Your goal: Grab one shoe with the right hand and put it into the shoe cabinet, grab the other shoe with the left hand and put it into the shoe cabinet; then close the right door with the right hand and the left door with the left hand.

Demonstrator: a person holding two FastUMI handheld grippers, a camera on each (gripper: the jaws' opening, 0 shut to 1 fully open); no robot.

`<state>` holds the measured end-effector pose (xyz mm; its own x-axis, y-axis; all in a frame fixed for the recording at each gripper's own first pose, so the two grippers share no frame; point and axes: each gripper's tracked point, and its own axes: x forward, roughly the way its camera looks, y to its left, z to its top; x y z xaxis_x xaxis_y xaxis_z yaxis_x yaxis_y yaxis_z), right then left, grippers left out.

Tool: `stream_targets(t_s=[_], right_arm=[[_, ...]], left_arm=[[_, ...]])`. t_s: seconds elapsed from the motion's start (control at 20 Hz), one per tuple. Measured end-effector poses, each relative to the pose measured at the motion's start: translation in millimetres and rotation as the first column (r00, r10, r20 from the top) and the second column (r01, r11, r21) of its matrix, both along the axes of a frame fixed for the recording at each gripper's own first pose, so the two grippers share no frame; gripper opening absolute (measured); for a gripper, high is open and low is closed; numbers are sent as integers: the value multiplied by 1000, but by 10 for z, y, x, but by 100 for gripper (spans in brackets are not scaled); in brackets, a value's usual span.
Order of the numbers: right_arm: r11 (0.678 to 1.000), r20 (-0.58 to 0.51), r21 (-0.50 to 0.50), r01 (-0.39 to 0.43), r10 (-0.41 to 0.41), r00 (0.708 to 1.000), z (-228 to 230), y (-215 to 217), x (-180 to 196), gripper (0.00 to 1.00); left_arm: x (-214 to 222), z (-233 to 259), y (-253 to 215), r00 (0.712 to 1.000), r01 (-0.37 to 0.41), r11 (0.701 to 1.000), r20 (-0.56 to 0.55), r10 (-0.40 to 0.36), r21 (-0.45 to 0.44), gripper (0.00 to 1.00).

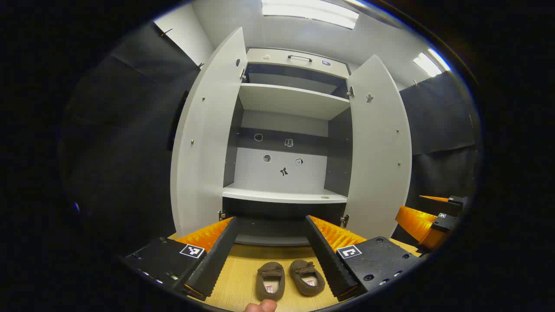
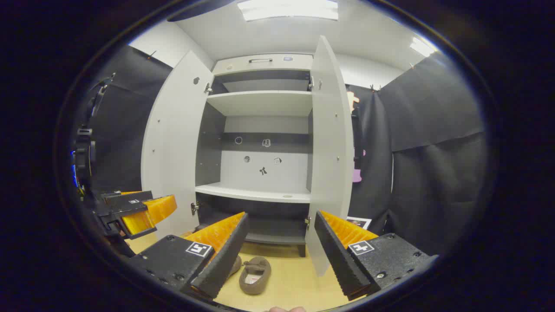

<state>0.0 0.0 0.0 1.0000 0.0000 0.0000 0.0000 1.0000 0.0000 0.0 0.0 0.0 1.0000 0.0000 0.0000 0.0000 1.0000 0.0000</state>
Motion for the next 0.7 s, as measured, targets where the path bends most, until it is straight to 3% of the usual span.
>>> stream_targets(t_s=[0.7], right_arm=[[1000,-14,-1,2,-2,1000,-5,74,60,99]], left_arm=[[41,8,71,1000,-8,1000,4,8,-17,95]])
